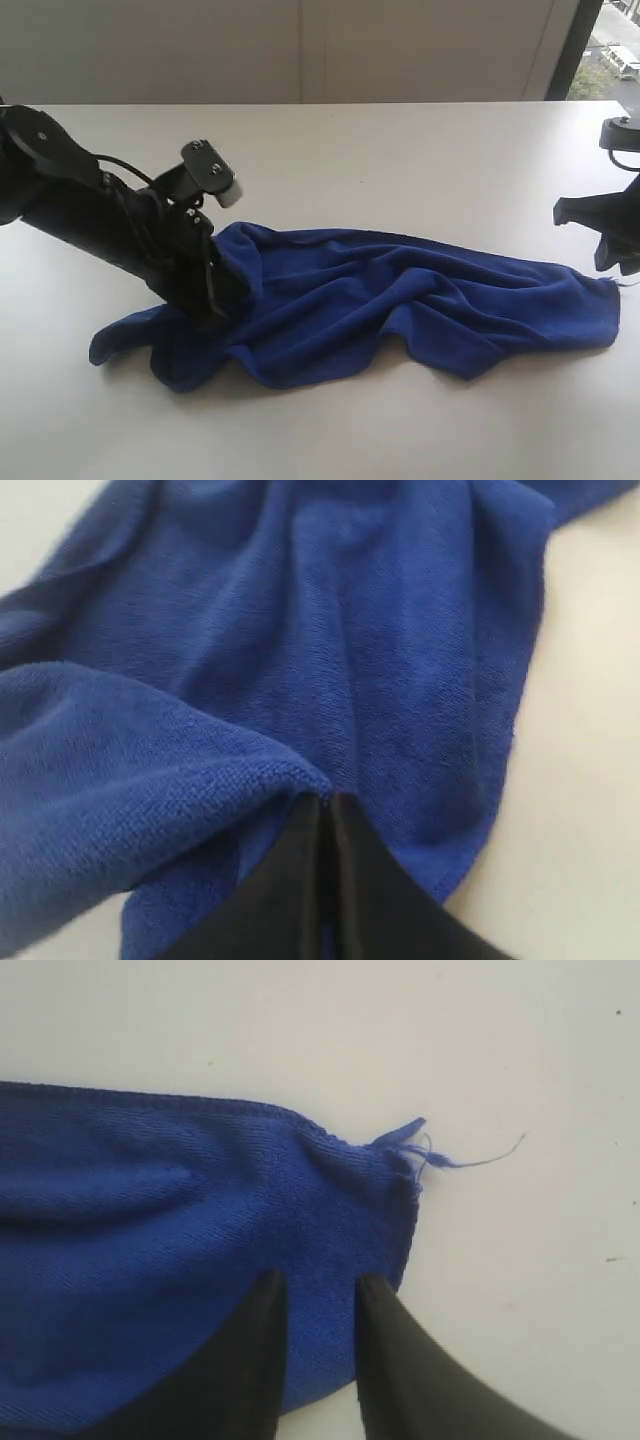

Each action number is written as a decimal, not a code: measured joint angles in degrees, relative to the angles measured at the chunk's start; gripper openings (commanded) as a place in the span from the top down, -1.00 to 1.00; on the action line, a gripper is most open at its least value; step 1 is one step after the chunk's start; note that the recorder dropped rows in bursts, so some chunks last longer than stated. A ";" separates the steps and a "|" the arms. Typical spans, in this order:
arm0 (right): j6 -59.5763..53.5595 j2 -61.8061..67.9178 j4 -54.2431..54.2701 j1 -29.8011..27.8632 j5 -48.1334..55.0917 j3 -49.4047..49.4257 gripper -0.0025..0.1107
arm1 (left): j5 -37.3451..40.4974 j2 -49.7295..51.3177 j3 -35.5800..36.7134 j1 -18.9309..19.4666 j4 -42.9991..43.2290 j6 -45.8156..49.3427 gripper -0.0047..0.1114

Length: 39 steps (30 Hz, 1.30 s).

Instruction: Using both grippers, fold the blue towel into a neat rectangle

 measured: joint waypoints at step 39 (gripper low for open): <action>0.00 0.00 0.39 0.00 -0.25 0.00 0.52 | 2.87 7.68 0.97 13.62 -13.56 -10.90 -0.18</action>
